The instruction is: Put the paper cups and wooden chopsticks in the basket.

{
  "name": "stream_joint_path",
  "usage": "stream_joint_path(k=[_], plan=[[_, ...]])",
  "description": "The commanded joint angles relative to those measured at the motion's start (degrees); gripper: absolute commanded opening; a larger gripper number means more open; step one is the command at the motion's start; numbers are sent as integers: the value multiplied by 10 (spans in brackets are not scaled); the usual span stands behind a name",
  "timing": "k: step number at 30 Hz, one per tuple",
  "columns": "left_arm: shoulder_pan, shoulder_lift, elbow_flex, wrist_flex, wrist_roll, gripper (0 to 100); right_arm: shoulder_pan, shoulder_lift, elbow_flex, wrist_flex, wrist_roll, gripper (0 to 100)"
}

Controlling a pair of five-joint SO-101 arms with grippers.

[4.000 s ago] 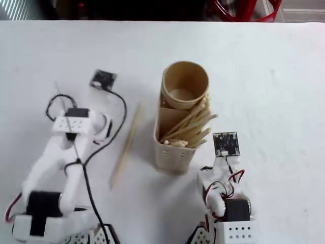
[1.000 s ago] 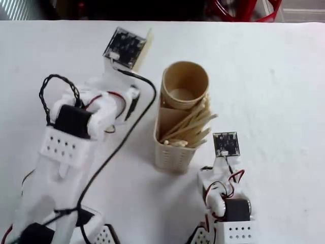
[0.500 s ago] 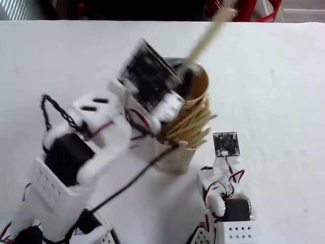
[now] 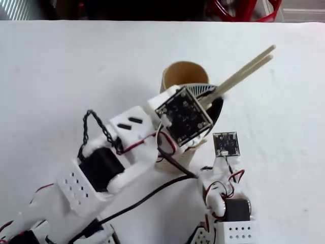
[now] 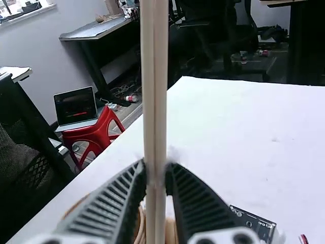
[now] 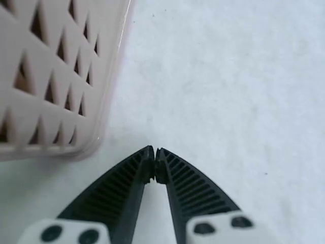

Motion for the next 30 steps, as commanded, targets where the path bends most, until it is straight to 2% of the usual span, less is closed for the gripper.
stream_joint_path(k=[1,4,6,9,18,21,25,30], plan=[[-2,-32,22,-23,-4,24,5,-1,5,2,1,19],[-31,-37,30,-19,0,33,5,-1,5,2,1,19],[-54,-38,30,-18,1,73,5,-1,5,2,1,19],[-80,-38,31,-18,27,101,5,-1,5,2,1,19],[-88,-38,28,-12,29,103,5,-1,5,2,1,19],[-111,-39,20,-1,28,102,5,-1,5,2,1,19],[-195,-39,-12,43,28,102,5,-1,5,2,1,19],[-336,-58,-19,97,28,104,5,-1,5,2,1,19]])
